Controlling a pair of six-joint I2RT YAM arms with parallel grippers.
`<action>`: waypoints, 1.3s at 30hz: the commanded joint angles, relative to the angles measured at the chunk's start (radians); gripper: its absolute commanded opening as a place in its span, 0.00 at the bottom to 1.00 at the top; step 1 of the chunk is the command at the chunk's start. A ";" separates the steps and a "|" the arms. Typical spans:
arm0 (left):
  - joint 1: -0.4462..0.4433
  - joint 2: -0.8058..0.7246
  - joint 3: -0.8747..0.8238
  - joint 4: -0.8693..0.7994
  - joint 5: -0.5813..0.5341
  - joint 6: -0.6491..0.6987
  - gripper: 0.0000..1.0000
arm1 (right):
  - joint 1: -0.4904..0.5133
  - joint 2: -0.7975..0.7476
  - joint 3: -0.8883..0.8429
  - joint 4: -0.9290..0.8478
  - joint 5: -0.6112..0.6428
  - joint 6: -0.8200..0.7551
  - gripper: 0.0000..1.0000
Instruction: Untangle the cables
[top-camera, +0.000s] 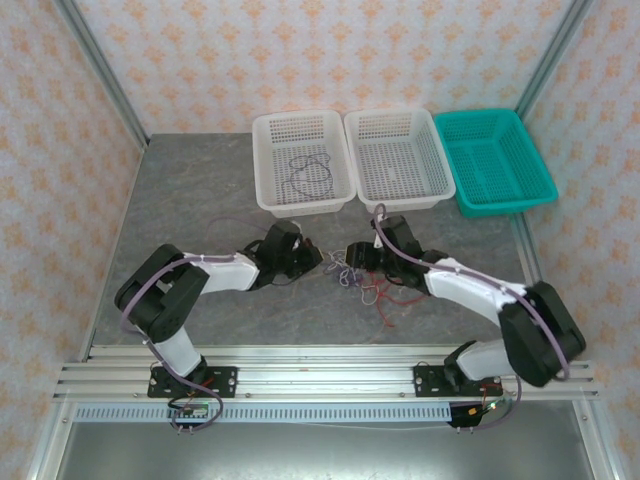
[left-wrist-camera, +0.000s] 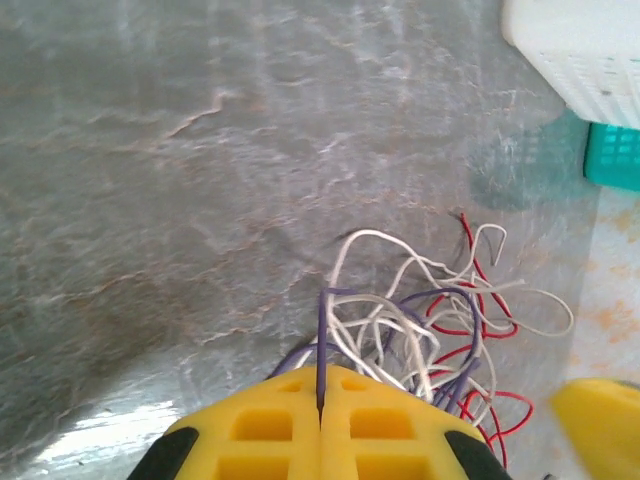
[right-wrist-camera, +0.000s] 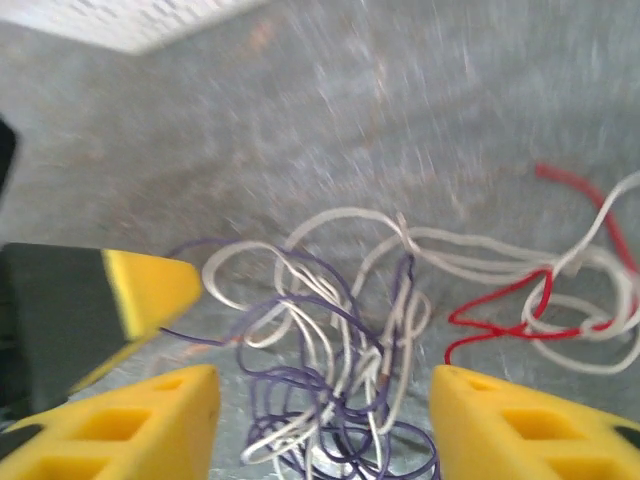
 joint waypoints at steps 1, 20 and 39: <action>-0.037 -0.075 0.083 -0.209 -0.078 0.299 0.00 | 0.004 -0.079 0.016 0.000 0.068 -0.032 0.62; -0.114 -0.155 -0.007 -0.239 -0.192 0.369 0.00 | 0.029 0.475 0.552 -0.556 0.023 -0.079 0.76; -0.020 -0.579 -0.002 -0.371 -0.361 0.358 0.00 | -0.070 0.461 0.349 -0.419 0.318 0.193 0.29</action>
